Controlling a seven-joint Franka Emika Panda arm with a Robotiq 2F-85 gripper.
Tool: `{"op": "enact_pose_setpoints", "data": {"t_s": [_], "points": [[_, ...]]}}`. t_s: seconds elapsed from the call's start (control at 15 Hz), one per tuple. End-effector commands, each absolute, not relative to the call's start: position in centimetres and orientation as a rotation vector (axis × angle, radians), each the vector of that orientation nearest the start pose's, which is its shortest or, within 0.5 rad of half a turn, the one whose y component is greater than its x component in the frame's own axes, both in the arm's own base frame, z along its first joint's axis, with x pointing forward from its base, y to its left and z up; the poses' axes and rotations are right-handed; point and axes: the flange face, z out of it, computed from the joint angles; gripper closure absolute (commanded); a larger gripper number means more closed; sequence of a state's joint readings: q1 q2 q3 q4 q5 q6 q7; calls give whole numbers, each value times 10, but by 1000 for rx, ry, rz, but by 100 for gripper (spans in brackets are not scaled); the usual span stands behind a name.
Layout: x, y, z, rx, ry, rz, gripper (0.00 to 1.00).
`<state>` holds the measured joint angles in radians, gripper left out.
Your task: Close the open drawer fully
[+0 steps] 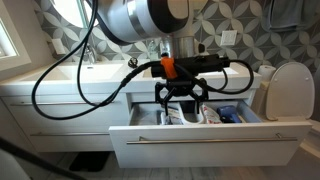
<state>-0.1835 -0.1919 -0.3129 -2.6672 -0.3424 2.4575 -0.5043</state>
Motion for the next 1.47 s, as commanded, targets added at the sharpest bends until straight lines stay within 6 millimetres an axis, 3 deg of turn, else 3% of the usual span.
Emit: {"op": "enact_pose_setpoints", "data": {"t_s": [0.0, 0.13, 0.47, 0.53, 0.6, 0.87, 1.27, 1.4], "points": [[362, -190, 297, -3232, -459, 148, 0], [362, -190, 297, -3232, -459, 148, 0], [373, -192, 268, -3231, -398, 244, 0], [375, -193, 262, -3228, -402, 265, 17], [377, -193, 257, -3223, -401, 283, 26], [384, -196, 233, -3216, -403, 350, 56], [399, -196, 203, -3220, -436, 272, 97], [404, -197, 195, -3224, -429, 232, 100]]}}
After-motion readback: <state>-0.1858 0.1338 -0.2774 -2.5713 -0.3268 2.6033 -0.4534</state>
